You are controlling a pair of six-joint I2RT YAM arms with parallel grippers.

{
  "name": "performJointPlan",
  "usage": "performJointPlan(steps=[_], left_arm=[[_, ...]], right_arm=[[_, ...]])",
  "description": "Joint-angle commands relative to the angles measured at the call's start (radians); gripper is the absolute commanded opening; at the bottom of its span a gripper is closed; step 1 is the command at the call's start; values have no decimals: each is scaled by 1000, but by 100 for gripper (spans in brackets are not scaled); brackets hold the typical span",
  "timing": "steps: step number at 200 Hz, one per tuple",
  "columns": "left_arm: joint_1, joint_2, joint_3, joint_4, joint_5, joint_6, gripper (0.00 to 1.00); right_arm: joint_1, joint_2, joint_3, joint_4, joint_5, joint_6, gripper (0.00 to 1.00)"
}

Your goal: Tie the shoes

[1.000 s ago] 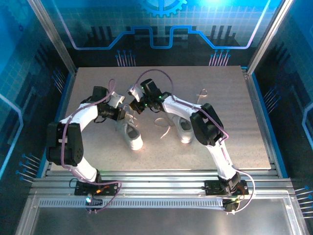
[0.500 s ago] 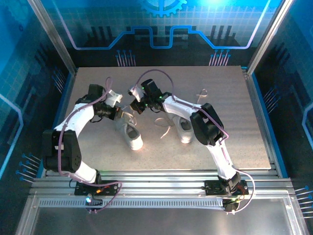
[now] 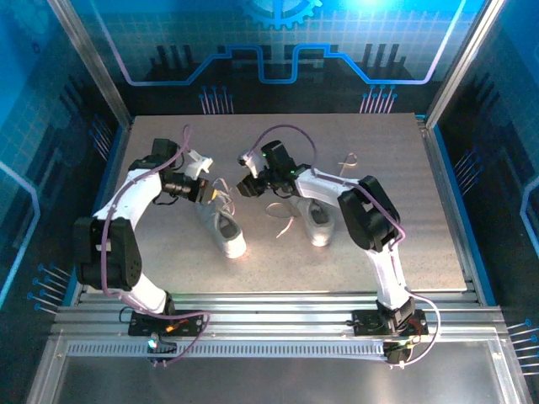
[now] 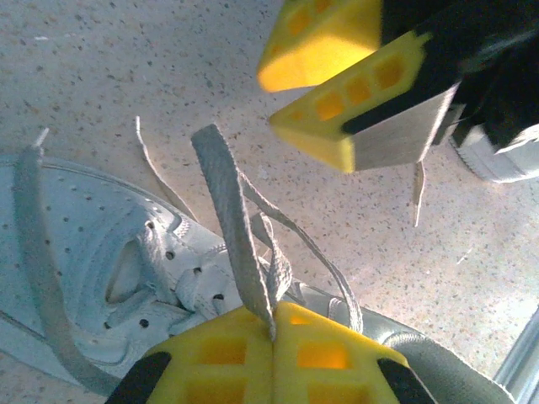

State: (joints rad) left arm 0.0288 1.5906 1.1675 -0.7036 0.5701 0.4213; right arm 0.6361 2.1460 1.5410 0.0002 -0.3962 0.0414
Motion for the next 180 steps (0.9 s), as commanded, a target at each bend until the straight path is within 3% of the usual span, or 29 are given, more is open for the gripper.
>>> performJointPlan(steps=[1, 53, 122, 180], left_arm=[[11, 20, 37, -58, 62, 18, 0], [14, 32, 55, -86, 89, 19, 0], [20, 29, 66, -94, 112, 20, 0], [19, 22, 72, -100, 130, 22, 0]], right_arm=[[-1, -102, -64, 92, -39, -25, 28], [52, -137, -150, 244, -57, -171, 27], [78, -56, -50, 194, -176, -265, 38], [93, -1, 2, 126, -176, -349, 45]])
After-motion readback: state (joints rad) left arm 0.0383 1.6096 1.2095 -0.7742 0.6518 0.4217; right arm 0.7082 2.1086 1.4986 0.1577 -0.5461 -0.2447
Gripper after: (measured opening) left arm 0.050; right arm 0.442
